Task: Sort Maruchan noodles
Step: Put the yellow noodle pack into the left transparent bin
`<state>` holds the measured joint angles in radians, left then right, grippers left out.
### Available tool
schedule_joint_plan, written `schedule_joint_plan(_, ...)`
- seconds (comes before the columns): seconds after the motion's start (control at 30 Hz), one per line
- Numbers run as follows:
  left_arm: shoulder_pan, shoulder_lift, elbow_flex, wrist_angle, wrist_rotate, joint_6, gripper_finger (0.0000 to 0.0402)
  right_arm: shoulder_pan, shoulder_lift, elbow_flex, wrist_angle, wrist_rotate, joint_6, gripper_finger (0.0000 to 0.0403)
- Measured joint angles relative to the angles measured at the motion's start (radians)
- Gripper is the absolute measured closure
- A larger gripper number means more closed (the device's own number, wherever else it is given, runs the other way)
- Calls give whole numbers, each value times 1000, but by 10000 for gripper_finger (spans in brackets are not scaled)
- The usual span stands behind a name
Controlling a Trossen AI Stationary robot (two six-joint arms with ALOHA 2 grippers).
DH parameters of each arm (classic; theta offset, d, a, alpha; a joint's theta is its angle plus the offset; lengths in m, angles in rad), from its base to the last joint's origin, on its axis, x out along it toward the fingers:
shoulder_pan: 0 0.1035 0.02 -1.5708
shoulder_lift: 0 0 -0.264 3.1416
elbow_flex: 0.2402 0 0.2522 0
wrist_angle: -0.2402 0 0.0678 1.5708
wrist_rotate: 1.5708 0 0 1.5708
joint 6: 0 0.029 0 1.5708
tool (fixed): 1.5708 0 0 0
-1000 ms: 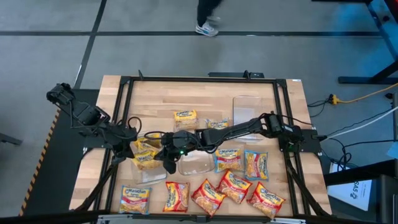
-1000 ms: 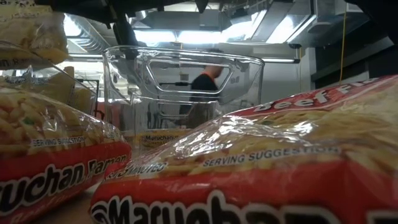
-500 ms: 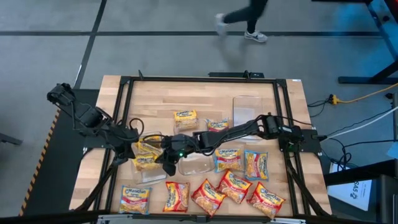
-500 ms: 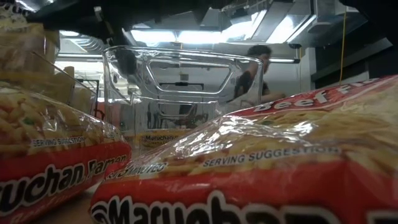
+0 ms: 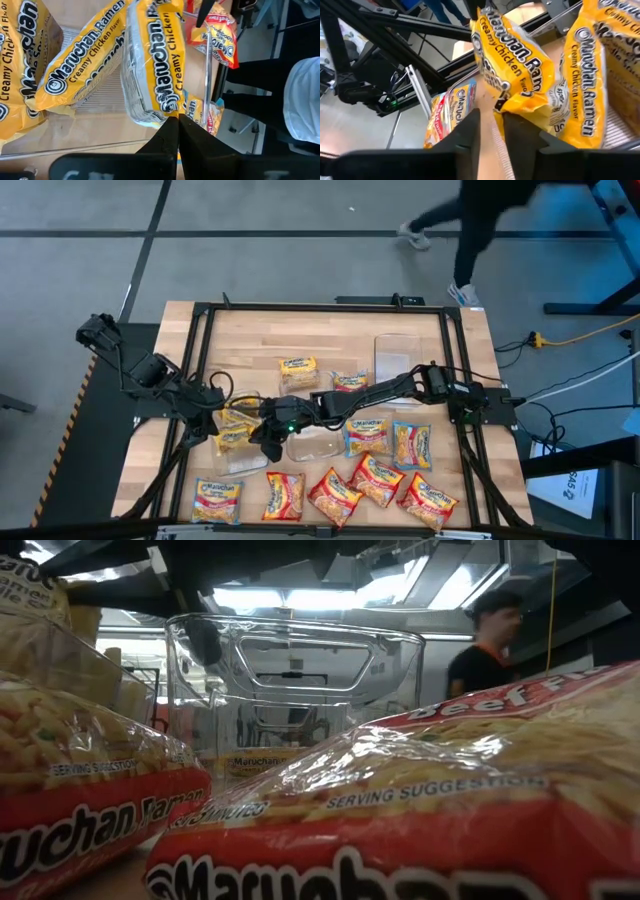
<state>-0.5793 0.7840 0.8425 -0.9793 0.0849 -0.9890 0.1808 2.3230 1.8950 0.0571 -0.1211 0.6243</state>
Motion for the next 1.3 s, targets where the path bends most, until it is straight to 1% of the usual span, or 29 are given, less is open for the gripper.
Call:
schedule_joint_plan(0.07,0,3,0,-2,-5,0,401,-6,0,0,1,-8,7,300)
schedule_joint_plan(0.2,0,10,0,-12,-16,0,401,-16,0,0,1,-59,53,279)
schedule_joint_plan(0.3,0,16,0,-29,-23,0,401,-18,0,0,-5,-87,56,268)
schedule_joint_plan(0.4,0,22,0,-33,-24,-10,401,-18,0,0,-7,-90,56,261)
schedule_joint_plan(0.53,0,24,0,-54,-39,-49,398,-18,0,0,-7,-94,56,258)
schedule_joint_plan(0.8,0,24,0,-111,-18,-57,354,-23,-2,0,-9,-99,63,258)
schedule_joint_plan(0.87,0,24,0,-112,-19,-57,347,-25,-2,0,-15,-115,76,258)
schedule_joint_plan(1.0,0,23,0,-117,-18,-75,342,-31,-3,0,-59,-126,108,258)
schedule_joint_plan(1.1,0,20,0,-170,-20,-79,343,-38,-3,0,-83,-134,113,258)
schedule_joint_plan(1.2,4,17,0,-225,-67,-84,344,-53,-3,2,-82,-148,116,258)
schedule_joint_plan(1.3,16,-2,7,-225,-126,-83,344,-83,-3,40,-91,-159,112,258)
